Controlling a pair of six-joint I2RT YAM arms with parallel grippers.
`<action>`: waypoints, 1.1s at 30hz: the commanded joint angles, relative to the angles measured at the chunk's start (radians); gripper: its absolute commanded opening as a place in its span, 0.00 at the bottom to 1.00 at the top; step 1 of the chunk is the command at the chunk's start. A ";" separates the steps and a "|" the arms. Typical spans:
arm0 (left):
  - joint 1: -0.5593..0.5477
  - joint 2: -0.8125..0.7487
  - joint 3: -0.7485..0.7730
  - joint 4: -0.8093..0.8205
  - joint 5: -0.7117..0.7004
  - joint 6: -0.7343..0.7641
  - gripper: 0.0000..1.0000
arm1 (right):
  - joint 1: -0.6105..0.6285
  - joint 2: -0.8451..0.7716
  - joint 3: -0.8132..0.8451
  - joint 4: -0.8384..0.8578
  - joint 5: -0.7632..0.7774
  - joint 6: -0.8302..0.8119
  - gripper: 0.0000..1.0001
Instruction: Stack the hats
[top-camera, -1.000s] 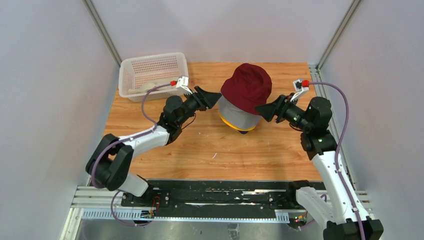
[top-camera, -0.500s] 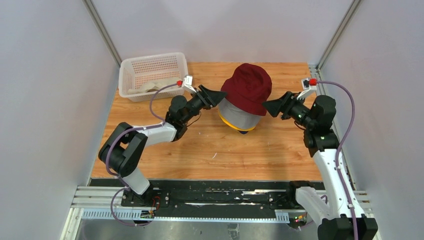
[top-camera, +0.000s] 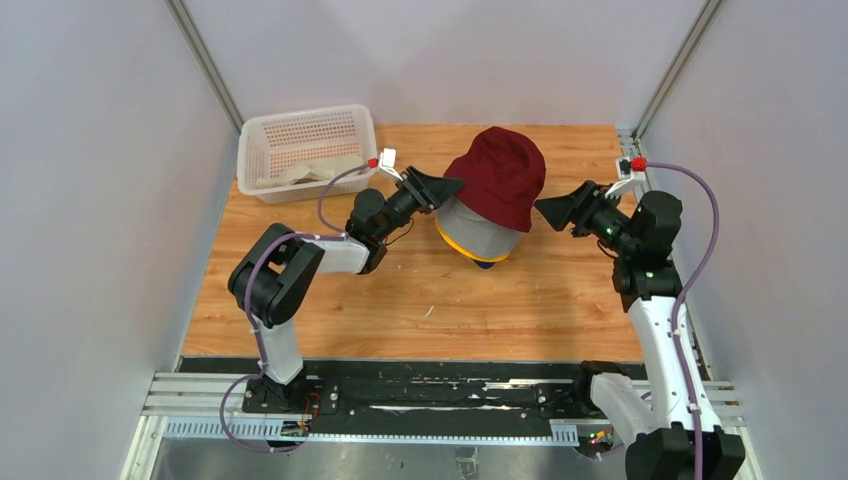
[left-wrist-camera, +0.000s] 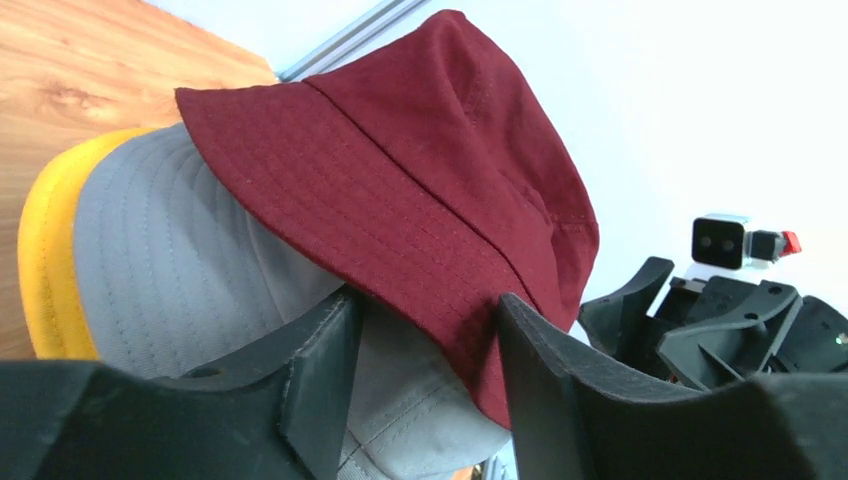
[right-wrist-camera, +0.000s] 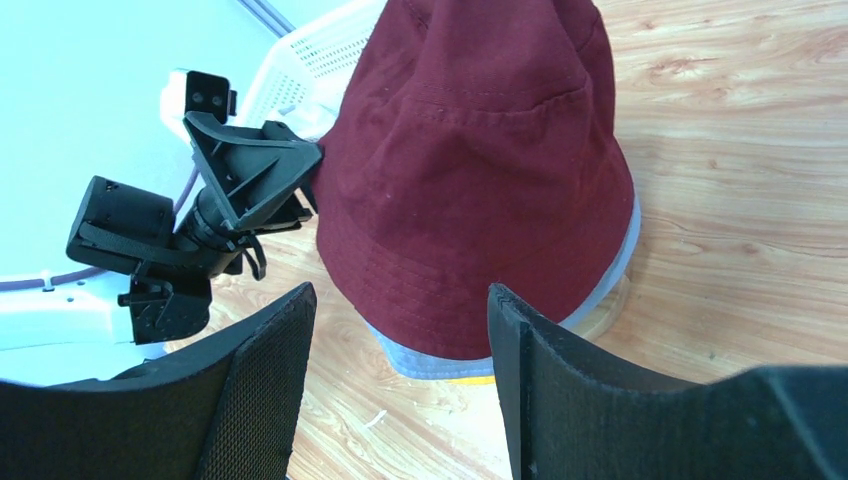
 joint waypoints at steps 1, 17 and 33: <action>-0.005 0.011 0.034 0.118 0.023 -0.027 0.48 | -0.032 0.008 -0.023 0.045 -0.036 0.014 0.63; -0.008 0.053 -0.256 0.373 0.141 0.041 0.00 | -0.173 0.131 -0.170 0.329 -0.164 0.263 0.61; 0.151 0.289 -0.050 0.381 0.255 -0.027 0.00 | -0.179 0.308 -0.196 0.577 -0.227 0.376 0.61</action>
